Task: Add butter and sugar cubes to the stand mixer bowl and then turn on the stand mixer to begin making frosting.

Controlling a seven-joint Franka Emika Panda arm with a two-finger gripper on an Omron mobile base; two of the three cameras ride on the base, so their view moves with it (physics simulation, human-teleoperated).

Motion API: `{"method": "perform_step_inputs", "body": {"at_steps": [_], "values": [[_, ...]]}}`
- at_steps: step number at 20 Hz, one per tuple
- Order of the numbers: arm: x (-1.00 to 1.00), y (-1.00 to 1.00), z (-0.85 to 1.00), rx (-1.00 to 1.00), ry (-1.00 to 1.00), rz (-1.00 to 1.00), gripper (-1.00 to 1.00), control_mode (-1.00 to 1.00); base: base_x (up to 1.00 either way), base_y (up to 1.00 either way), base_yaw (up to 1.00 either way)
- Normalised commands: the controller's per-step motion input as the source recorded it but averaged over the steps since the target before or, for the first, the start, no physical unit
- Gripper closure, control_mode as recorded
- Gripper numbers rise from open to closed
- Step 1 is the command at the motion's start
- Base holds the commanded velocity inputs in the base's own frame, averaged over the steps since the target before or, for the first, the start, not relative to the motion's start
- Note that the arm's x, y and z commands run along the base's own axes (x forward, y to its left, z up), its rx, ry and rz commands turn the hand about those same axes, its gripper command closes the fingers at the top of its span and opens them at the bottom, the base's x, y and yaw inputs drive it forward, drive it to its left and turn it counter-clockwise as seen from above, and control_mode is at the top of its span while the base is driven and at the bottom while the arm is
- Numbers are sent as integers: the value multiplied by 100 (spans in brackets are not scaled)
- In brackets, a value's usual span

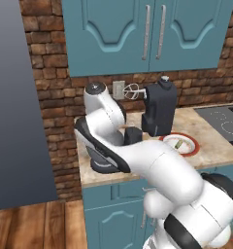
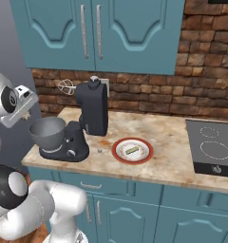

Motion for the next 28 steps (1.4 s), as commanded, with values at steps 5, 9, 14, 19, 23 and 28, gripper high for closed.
{"method": "perform_step_inputs", "body": {"at_steps": [5, 9, 14, 19, 23, 28], "values": [[43, 0, -44, -3, 15, -5, 100, -100, 0, 0, 0], [29, 0, -52, -9, 7, -4, 100, -100, 0, 0, 0], [23, -7, -45, -9, 5, -4, 100, -100, 0, 0, 0], [32, -6, -32, -1, 9, -2, 100, -100, 0, 0, 0], [34, -3, -28, 0, 9, 0, 100, -100, 0, 0, 0], [33, -4, -32, 0, 7, 0, 100, -100, 0, 0, 0]]}}
